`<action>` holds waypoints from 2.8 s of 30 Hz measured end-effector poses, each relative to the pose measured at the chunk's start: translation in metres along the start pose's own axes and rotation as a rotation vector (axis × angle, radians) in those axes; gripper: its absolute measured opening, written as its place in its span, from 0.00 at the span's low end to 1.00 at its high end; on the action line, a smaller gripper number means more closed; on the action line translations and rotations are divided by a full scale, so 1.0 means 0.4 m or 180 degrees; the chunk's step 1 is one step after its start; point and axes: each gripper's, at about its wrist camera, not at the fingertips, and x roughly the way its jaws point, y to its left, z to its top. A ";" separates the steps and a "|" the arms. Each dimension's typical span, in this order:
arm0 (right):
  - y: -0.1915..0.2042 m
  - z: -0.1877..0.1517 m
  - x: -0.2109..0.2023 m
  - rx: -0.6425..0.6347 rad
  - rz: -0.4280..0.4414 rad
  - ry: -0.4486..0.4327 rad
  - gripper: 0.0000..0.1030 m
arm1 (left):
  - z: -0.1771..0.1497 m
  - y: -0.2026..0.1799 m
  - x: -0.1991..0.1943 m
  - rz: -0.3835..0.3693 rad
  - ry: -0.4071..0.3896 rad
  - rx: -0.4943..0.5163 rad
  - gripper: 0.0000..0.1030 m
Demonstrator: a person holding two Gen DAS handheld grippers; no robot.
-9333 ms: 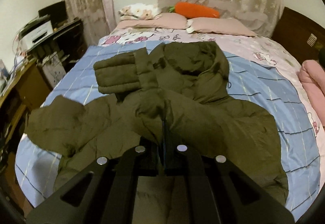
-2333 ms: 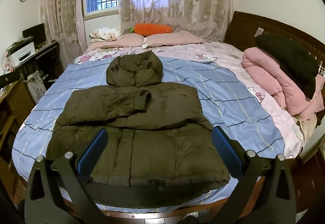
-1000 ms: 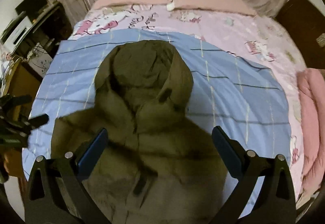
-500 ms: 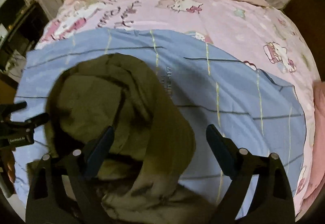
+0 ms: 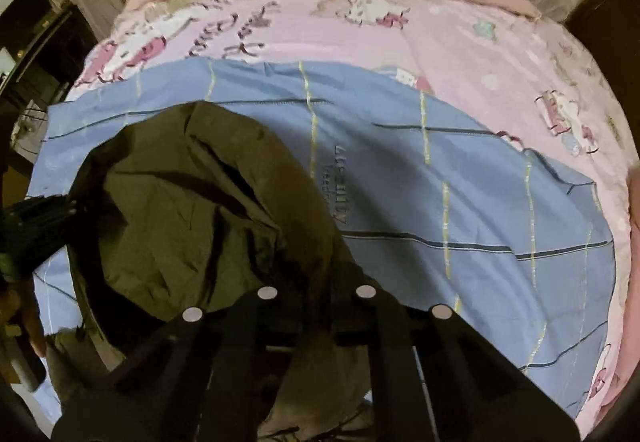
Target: Fold large clothes
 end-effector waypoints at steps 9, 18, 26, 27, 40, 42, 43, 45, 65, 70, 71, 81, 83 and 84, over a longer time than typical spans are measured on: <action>0.046 -0.328 -0.313 -0.0279 0.0127 -0.0820 0.08 | -0.288 0.002 -0.297 -0.0271 -0.0961 0.0220 0.16; 0.121 -0.863 -0.452 -0.0334 0.0062 -0.1188 0.13 | -0.846 0.019 -0.389 -0.0458 -0.1125 0.0144 0.37; 0.076 -1.117 -0.472 0.0533 0.0211 -0.1179 0.82 | -1.224 0.075 -0.401 -0.0387 -0.1070 -0.0045 0.97; 0.073 -1.125 -0.491 0.0595 0.0265 -0.1221 0.83 | -1.238 0.085 -0.423 -0.0435 -0.1128 -0.0053 0.97; 0.233 -0.888 -0.457 0.0453 0.0435 -0.1288 0.94 | -0.876 -0.085 -0.516 -0.0356 -0.1180 0.0253 0.98; 0.248 -0.872 -0.361 0.0390 0.0304 -0.1070 0.94 | -0.868 -0.124 -0.407 -0.0114 -0.0910 0.0375 0.95; 0.246 -0.874 -0.321 0.0388 0.0242 -0.0949 0.94 | -0.876 -0.133 -0.358 -0.0023 -0.0784 0.0397 0.94; 0.237 -0.889 -0.221 0.0322 0.0132 -0.0605 0.94 | -0.913 -0.143 -0.266 0.0074 -0.0722 0.0488 0.96; 0.068 -0.722 -0.403 0.0661 0.0499 -0.1261 0.99 | -0.790 -0.029 -0.460 -0.0548 -0.1457 -0.0036 0.98; 0.064 -0.558 -0.311 0.0741 0.0208 -0.1121 0.99 | -0.580 -0.084 -0.394 -0.0360 -0.1209 -0.0008 0.98; 0.074 -0.540 -0.283 0.0724 0.0219 -0.1080 0.99 | -0.556 -0.094 -0.371 -0.0339 -0.1143 0.0023 0.98; 0.140 -0.622 -0.012 0.0416 -0.0084 -0.0680 0.99 | -0.609 -0.114 -0.077 -0.0147 -0.0595 0.0128 0.98; 0.140 -0.628 0.005 0.0419 -0.0088 -0.0654 0.99 | -0.619 -0.114 -0.058 -0.0153 -0.0596 0.0141 0.98; 0.140 -0.635 0.017 0.0416 -0.0097 -0.0657 0.99 | -0.621 -0.115 -0.044 -0.0139 -0.0608 0.0145 0.98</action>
